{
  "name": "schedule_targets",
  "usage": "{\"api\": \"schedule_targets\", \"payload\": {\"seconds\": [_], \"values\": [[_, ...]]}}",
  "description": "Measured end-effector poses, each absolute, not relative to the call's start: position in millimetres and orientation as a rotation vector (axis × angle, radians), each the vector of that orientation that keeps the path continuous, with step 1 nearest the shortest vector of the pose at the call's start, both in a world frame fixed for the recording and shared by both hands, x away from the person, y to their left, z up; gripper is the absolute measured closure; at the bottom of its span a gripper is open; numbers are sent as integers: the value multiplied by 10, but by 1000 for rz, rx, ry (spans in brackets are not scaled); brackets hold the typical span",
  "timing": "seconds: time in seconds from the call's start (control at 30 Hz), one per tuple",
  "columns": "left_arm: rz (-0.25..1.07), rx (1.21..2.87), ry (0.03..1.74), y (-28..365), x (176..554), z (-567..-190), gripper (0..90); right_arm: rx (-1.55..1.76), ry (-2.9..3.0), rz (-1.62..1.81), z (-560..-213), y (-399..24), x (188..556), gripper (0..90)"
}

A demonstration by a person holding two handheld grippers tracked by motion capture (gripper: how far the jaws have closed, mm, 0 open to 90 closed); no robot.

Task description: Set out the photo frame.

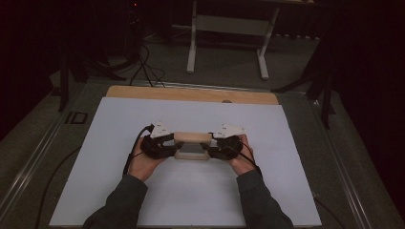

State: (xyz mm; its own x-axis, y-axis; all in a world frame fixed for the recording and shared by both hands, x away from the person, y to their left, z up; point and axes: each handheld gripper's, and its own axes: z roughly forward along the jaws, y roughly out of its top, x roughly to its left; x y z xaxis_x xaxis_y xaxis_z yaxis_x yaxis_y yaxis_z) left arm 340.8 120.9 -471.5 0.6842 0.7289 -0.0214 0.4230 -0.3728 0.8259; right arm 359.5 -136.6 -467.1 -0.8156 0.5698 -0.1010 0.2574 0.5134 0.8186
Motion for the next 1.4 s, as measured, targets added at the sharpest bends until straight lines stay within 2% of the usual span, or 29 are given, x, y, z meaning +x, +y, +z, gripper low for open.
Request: {"api": "schedule_targets", "payload": {"seconds": [1.4], "values": [[393,1930,982,1208,3596,-4763,508,793,2406,1285,-4708,-1379,3853,489]]}}
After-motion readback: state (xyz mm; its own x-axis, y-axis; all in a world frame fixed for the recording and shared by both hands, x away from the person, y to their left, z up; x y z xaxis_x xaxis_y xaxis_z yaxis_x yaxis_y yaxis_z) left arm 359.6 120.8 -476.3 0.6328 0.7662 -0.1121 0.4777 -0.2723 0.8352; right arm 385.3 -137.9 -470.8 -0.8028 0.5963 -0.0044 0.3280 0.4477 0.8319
